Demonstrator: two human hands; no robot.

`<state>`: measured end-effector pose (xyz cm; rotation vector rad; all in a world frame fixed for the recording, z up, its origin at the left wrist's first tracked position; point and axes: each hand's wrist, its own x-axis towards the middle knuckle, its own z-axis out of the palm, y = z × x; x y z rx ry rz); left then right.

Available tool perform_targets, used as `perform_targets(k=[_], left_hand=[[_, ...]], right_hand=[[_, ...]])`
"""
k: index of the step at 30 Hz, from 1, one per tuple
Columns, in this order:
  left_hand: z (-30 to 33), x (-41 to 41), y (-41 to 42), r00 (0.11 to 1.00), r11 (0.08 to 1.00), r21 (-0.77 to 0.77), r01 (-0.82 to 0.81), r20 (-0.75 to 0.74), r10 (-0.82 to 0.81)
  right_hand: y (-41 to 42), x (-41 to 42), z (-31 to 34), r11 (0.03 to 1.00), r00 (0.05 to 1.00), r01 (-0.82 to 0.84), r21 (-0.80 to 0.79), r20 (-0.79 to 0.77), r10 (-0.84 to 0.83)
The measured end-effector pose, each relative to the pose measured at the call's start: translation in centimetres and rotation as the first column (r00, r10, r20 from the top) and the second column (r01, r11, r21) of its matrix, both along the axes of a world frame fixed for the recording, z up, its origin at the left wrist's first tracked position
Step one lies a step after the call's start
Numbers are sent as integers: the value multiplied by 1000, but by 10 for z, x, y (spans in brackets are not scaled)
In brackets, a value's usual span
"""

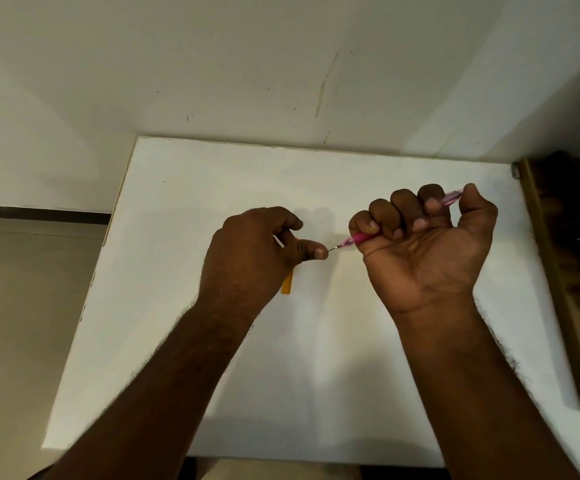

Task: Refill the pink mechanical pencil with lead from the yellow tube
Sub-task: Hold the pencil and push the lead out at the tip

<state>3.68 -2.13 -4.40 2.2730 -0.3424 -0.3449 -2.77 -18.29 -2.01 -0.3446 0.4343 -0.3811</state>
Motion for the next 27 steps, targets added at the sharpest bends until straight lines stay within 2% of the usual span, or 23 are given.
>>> perform_targets(k=[27], left_hand=[[3,-2,-1,1000,1000,6,16,12,-16]], right_hand=[[-1,-1,0,1000,1000,20,19,-7,-20]])
